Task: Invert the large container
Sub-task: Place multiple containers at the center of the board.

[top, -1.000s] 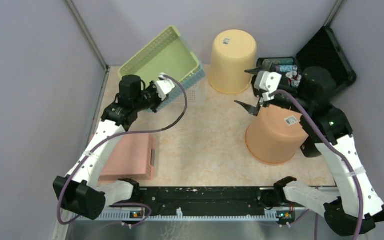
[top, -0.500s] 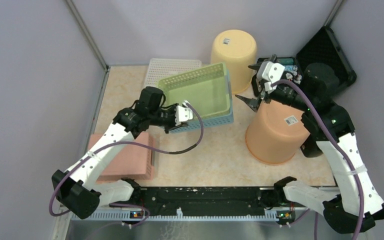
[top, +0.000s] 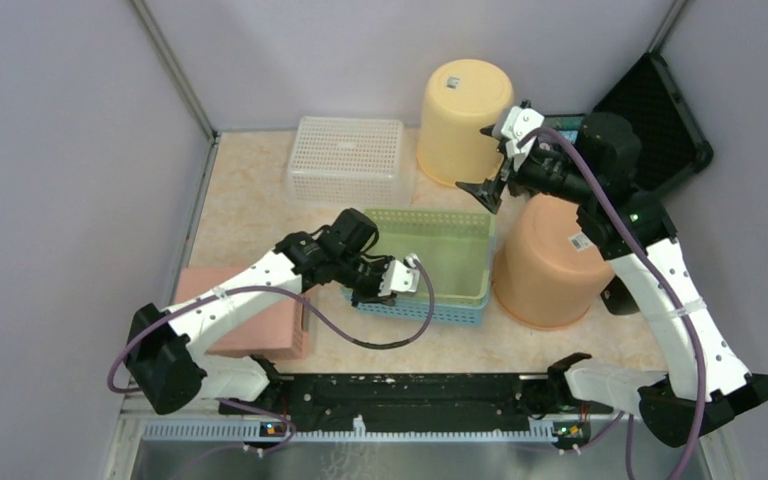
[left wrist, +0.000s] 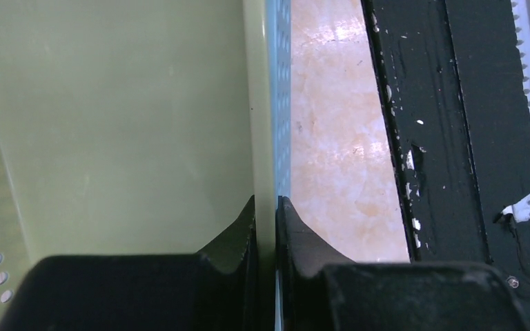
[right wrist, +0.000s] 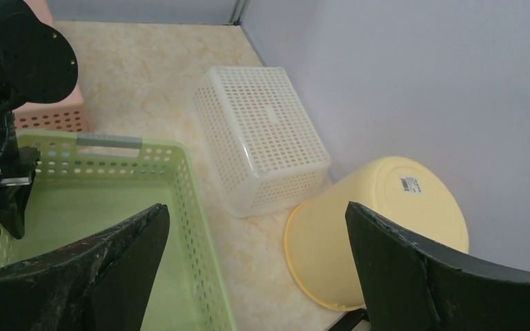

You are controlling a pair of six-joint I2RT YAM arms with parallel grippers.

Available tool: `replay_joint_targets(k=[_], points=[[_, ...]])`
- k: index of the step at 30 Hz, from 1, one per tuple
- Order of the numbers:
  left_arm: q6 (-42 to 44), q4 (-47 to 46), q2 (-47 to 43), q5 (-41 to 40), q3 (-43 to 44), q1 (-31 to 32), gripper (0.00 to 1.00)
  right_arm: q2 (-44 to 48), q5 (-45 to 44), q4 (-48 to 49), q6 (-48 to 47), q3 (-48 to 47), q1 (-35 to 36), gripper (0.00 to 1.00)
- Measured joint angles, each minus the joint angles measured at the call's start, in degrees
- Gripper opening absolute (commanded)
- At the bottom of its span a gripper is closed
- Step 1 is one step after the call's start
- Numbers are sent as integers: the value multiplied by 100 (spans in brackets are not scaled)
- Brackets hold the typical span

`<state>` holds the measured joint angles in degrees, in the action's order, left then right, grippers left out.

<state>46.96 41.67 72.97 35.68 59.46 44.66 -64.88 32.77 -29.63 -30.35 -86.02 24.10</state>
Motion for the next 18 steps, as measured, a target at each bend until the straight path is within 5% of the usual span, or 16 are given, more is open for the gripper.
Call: replay_joint_targets(k=[9,18], points=[[-42,-155,385,-262,-149,267,15,72,-33,170,-4,595,0,99],[-31,-387,560,-503,-269,546,52,225,-35,352,-7,920,-2,99]])
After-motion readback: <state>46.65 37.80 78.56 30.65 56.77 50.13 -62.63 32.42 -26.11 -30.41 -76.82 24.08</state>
